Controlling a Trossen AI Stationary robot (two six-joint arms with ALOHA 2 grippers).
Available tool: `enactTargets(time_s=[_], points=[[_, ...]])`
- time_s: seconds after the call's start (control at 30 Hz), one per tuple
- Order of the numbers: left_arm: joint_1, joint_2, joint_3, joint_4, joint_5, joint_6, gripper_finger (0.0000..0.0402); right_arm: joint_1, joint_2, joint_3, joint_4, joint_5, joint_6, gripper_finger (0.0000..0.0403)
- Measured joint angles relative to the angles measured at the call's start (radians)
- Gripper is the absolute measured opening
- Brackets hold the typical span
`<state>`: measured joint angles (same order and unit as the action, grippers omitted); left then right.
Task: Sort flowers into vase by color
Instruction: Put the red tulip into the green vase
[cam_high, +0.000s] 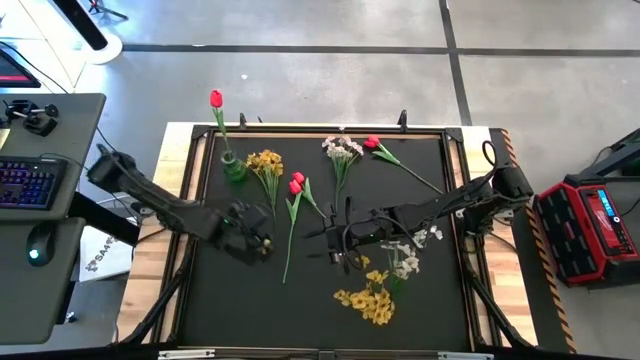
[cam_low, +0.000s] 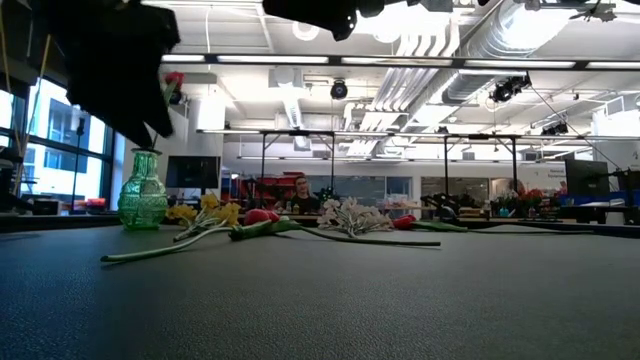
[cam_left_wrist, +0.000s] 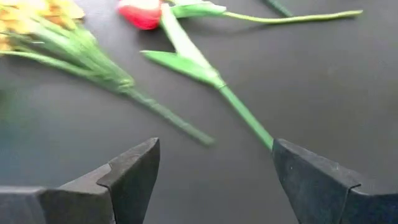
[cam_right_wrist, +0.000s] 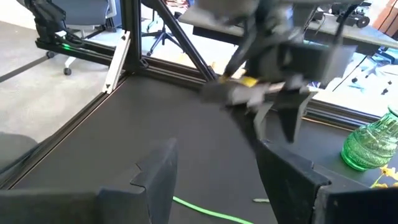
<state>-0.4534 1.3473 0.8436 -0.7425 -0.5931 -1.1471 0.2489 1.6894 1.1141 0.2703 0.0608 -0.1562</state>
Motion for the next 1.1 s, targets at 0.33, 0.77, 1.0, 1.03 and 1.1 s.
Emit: enactTargets(time_s=[0.33,0.77,1.0,1.03,1.1], points=[[0.102,0.332,0.026,0.261,-0.040,0.080,0.0298,0.034,0.000,0.000,-0.045,-0.001,-0.019,0.0204],[0.217,0.479,0.130,0.249,0.034,0.224,0.0278,0.063,0.000,0.000,-0.049,-0.001,-0.025,0.0204],[0.219,0.479,0.132,0.221,0.102,0.153,0.0240,0.063,0.000,0.000,-0.049,-0.001,-0.025,0.0204],[0.219,0.479,0.132,0.221,0.109,0.153,0.0234,0.063,0.000,0.000,-0.049,-0.001,-0.025,0.0204],[0.220,0.478,0.132,0.221,0.122,0.152,0.0222,0.063,0.000,0.000,-0.049,-0.001,-0.024,0.0204]])
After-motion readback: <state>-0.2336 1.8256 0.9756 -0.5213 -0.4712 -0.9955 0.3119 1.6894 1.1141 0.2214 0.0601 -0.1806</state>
